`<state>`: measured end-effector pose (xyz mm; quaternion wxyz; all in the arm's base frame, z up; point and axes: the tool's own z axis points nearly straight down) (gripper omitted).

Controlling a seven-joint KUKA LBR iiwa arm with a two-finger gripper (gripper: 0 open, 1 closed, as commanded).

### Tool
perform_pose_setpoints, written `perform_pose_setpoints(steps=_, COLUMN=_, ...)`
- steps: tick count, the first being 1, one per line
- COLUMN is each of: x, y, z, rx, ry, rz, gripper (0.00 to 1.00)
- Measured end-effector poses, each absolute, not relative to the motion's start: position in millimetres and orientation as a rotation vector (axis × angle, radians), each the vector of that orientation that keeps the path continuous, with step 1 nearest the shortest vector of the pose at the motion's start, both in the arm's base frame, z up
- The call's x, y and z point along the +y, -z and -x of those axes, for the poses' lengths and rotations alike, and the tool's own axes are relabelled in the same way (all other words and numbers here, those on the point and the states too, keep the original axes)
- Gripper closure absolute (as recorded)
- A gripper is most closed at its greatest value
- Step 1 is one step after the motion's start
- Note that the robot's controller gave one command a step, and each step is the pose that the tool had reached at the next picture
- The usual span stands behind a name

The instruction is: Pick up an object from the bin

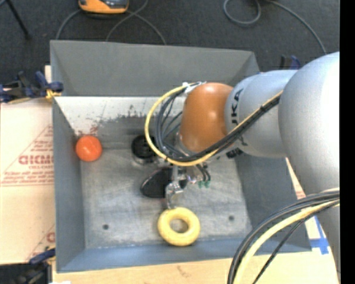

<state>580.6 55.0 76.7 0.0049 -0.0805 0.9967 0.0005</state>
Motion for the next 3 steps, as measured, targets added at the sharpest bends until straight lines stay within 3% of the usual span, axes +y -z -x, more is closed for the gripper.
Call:
perform_pose_setpoints(steps=1, x=53.9, y=-81.8, z=-580.3, rx=3.124, ry=0.000, rz=0.250, gripper=1.00)
perform_pose_setpoints(steps=3, x=53.8, y=-82.5, z=-580.1, rx=3.125, ry=0.000, rz=0.250, gripper=1.00)
